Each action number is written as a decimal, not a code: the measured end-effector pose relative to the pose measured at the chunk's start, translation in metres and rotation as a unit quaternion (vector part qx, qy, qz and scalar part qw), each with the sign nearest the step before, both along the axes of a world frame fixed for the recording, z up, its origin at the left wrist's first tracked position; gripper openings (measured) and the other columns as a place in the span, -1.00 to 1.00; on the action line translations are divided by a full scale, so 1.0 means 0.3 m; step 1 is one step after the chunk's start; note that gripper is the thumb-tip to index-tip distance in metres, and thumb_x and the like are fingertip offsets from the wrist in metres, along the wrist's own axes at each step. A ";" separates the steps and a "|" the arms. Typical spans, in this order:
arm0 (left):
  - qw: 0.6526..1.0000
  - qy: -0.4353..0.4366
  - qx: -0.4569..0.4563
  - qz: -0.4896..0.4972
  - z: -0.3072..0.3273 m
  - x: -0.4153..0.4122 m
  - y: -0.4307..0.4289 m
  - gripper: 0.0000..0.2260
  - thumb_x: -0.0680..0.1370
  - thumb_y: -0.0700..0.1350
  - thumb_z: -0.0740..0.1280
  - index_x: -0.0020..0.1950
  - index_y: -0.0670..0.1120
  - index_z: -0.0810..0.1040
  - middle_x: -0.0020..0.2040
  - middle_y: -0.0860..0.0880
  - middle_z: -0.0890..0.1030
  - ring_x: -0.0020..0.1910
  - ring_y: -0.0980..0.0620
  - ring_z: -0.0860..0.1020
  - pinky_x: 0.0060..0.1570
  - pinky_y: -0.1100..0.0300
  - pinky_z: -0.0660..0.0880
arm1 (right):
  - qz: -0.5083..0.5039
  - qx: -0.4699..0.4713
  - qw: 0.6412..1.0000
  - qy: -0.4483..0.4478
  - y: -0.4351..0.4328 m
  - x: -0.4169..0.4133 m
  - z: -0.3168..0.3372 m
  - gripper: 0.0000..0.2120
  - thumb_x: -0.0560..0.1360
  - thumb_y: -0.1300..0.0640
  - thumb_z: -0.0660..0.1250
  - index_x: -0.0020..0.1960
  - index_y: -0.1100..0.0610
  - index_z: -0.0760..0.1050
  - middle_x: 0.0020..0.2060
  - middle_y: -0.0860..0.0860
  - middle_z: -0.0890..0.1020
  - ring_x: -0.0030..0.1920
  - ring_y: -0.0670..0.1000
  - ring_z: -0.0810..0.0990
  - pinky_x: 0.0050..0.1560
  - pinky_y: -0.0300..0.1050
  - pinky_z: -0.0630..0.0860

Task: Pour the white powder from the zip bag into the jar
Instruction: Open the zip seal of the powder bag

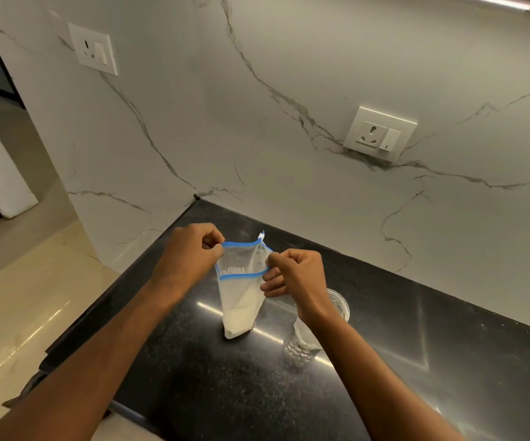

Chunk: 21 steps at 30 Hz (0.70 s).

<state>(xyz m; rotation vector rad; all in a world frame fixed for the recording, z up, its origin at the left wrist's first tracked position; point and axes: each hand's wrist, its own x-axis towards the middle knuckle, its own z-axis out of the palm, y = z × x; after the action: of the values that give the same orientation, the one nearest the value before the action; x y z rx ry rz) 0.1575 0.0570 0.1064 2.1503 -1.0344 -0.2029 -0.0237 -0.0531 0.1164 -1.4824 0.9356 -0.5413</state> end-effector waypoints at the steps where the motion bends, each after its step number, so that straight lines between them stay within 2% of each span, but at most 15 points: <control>1: 1.000 -0.028 0.010 0.001 0.011 0.001 0.000 -0.86 0.56 -0.20 0.48 -0.07 0.05 0.65 -0.15 0.10 0.67 -0.25 0.21 0.60 -0.31 0.40 0.53 | 0.001 -0.007 1.000 0.002 0.001 -0.006 0.004 -0.82 0.58 0.22 0.40 -0.15 0.29 0.66 -0.35 0.18 0.73 -0.42 0.11 0.71 -0.36 -0.08 0.67; 3: 0.997 -0.077 0.011 -0.007 0.046 -0.014 -0.005 -0.87 0.54 -0.21 0.49 -0.08 0.03 0.69 -0.12 0.06 0.65 -0.23 0.17 0.59 -0.23 0.19 0.61 | 0.012 -0.022 1.000 0.005 0.009 -0.013 0.003 -0.85 0.58 0.23 0.41 -0.14 0.27 0.66 -0.35 0.16 0.73 -0.42 0.10 0.71 -0.34 -0.07 0.68; 5: 0.996 -0.070 0.005 -0.051 0.096 -0.059 -0.019 -0.95 0.54 -0.10 0.50 -0.08 0.05 0.72 -0.18 0.10 0.67 -0.26 0.18 0.61 -0.24 0.17 0.62 | 0.024 -0.037 0.999 0.007 0.018 -0.020 -0.005 -0.86 0.59 0.22 0.41 -0.11 0.25 0.66 -0.33 0.15 0.74 -0.38 0.11 0.73 -0.30 -0.05 0.70; 6: 0.996 -0.048 0.018 -0.079 0.120 -0.086 -0.034 -0.92 0.57 0.01 0.48 -0.09 0.05 0.74 -0.22 0.10 0.70 -0.28 0.17 0.63 -0.25 0.18 0.62 | 0.028 -0.046 0.999 0.006 0.023 -0.020 -0.011 -0.87 0.60 0.21 0.40 -0.09 0.24 0.66 -0.31 0.14 0.74 -0.36 0.12 0.75 -0.28 -0.03 0.71; 9: 0.987 0.003 0.115 -0.114 0.153 -0.146 -0.114 -0.51 0.63 0.25 0.32 -0.29 -0.10 0.66 -0.35 -0.06 0.68 -0.44 0.04 0.55 -0.36 0.15 0.46 | 0.037 -0.079 0.996 0.003 0.041 -0.016 -0.024 -0.85 0.63 0.18 0.38 -0.06 0.21 0.67 -0.28 0.13 0.75 -0.31 0.13 0.77 -0.21 0.02 0.73; 10: 0.984 0.014 0.138 -0.110 0.157 -0.156 -0.140 -0.46 0.64 0.25 0.30 -0.35 -0.12 0.59 -0.40 -0.07 0.63 -0.47 0.03 0.48 -0.36 0.15 0.41 | 0.044 -0.092 0.995 0.002 0.047 -0.012 -0.026 -0.84 0.64 0.19 0.36 -0.04 0.22 0.67 -0.28 0.13 0.75 -0.31 0.13 0.77 -0.21 0.03 0.73; 12: 0.982 0.020 0.155 -0.107 0.155 -0.162 -0.185 -0.53 0.65 0.15 0.34 -0.35 -0.12 0.56 -0.42 -0.07 0.56 -0.46 0.03 0.43 -0.34 0.15 0.39 | 0.068 -0.119 0.990 0.012 0.057 -0.006 -0.027 -0.84 0.64 0.22 0.33 0.02 0.25 0.67 -0.24 0.13 0.75 -0.28 0.13 0.77 -0.20 0.02 0.73; 14: 0.983 0.010 0.152 -0.102 0.153 -0.162 -0.208 -0.62 0.67 0.00 0.34 -0.31 -0.13 0.56 -0.38 -0.07 0.56 -0.45 0.04 0.42 -0.36 0.20 0.36 | 0.095 -0.139 0.985 0.026 0.058 -0.011 -0.024 -0.85 0.64 0.21 0.34 0.08 0.23 0.68 -0.17 0.11 0.76 -0.22 0.09 0.77 -0.18 -0.03 0.71; 16: 0.987 -0.003 0.129 -0.101 0.165 -0.161 -0.210 -0.63 0.68 -0.03 0.33 -0.32 -0.11 0.54 -0.41 -0.04 0.52 -0.47 0.07 0.39 -0.39 0.22 0.33 | 0.093 -0.148 0.984 0.013 0.042 -0.039 -0.016 -0.87 0.63 0.16 0.39 0.06 0.18 0.69 -0.16 0.08 0.76 -0.21 0.06 0.76 -0.17 -0.05 0.69; 18: 0.990 -0.016 0.088 -0.109 0.205 -0.160 -0.205 -0.63 0.67 -0.01 0.34 -0.31 -0.11 0.57 -0.42 -0.04 0.52 -0.48 0.07 0.41 -0.41 0.21 0.33 | 0.053 -0.149 0.987 -0.028 0.009 -0.084 -0.003 -0.87 0.61 0.12 0.43 -0.01 0.18 0.69 -0.21 0.09 0.75 -0.24 0.07 0.74 -0.20 -0.04 0.67; 21: 0.990 -0.027 -0.007 -0.136 0.305 -0.168 -0.211 -0.64 0.66 0.02 0.37 -0.23 -0.16 0.69 -0.37 -0.09 0.67 -0.44 -0.04 0.58 -0.35 0.08 0.53 | -0.045 -0.150 0.983 -0.092 -0.067 -0.168 0.021 -0.88 0.60 0.14 0.45 -0.04 0.18 0.69 -0.22 0.11 0.74 -0.27 0.07 0.72 -0.25 -0.13 0.64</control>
<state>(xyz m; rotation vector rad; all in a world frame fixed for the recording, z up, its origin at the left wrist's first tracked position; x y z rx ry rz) 0.1070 -0.0063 0.1980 2.0060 -1.3568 -0.2657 -0.0741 -0.0732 0.1226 -1.6296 0.8031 -0.9024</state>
